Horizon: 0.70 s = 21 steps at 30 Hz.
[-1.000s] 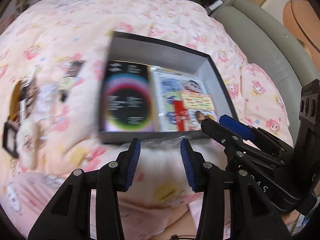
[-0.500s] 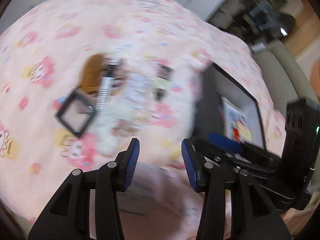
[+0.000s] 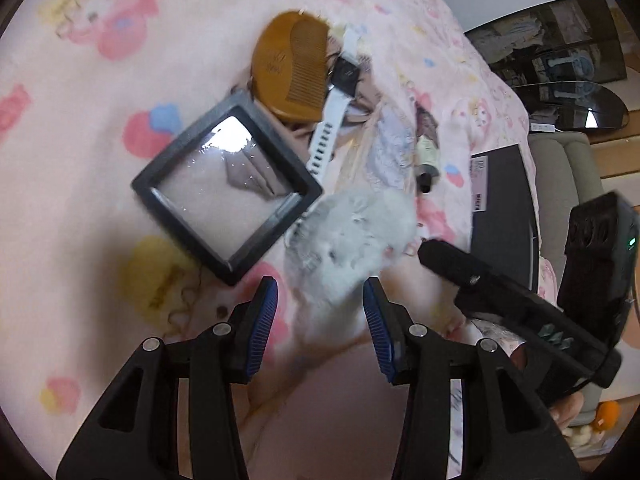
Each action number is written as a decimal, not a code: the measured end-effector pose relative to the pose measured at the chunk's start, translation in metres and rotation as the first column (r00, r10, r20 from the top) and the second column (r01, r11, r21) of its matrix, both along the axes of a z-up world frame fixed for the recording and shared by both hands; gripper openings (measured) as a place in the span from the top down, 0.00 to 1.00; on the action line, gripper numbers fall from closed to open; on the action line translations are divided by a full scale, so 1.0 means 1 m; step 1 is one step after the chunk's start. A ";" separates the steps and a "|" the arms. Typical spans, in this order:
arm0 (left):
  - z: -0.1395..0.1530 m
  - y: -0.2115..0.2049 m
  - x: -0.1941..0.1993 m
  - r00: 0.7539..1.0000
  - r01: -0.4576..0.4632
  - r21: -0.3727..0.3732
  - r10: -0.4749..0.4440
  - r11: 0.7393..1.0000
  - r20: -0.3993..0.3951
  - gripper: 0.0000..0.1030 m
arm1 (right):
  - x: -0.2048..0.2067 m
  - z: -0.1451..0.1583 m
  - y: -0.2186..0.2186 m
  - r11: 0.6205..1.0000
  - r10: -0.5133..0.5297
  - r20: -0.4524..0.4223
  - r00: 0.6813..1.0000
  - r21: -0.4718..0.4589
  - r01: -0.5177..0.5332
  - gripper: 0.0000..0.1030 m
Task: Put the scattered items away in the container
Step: 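Grasp the white fluffy plush with the right tool, then lift the white plush with the right tool and carry it to the grey box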
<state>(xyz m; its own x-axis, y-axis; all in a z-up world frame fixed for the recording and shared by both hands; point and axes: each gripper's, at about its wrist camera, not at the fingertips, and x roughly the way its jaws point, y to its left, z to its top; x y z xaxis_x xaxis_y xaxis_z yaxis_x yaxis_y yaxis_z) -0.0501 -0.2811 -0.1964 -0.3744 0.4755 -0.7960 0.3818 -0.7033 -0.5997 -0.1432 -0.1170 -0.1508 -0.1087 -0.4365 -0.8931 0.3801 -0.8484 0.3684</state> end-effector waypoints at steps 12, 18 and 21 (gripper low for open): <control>-0.017 -0.006 -0.005 0.995 -0.060 0.214 0.074 0.975 -0.060 0.69 | -0.015 -0.026 -0.018 0.994 0.059 0.092 0.994 -0.103 -0.049 0.63; 0.036 0.018 -0.003 0.988 -0.005 0.104 0.020 0.995 -0.152 0.69 | -0.001 0.010 -0.004 0.979 0.049 0.037 0.998 -0.201 -0.041 0.65; 0.070 0.041 -0.001 0.974 0.055 0.088 -0.034 0.995 -0.224 0.69 | 0.011 0.047 0.021 0.970 0.015 -0.034 0.999 -0.241 -0.022 0.65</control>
<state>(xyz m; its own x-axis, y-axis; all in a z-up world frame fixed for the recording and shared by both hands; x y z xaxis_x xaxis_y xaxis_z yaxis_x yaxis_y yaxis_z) -0.0513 -0.2398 -0.1265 -0.5132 0.5638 -0.6472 0.2016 -0.6538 -0.7294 -0.1320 -0.0956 -0.1038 -0.1249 -0.6407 -0.7576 0.4093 -0.7288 0.5489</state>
